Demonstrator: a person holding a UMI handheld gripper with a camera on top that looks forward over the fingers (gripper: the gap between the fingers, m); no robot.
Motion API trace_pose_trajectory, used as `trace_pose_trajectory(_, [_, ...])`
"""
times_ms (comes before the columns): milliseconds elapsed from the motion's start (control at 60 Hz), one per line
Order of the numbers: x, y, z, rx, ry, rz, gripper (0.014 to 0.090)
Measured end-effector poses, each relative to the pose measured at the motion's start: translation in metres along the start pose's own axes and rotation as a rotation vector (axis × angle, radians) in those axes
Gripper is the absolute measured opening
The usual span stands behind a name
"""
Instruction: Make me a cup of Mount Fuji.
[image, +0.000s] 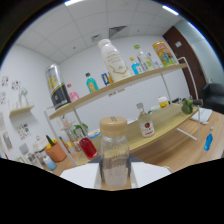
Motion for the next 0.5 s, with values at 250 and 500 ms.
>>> trace_pose_trajectory(250, [0.007,0.1,0.026,-0.164,-0.007,-0.326,0.0396])
trace_pose_trajectory(500, [0.012,0.144,0.031,-0.236,-0.027,-0.345,0.0402])
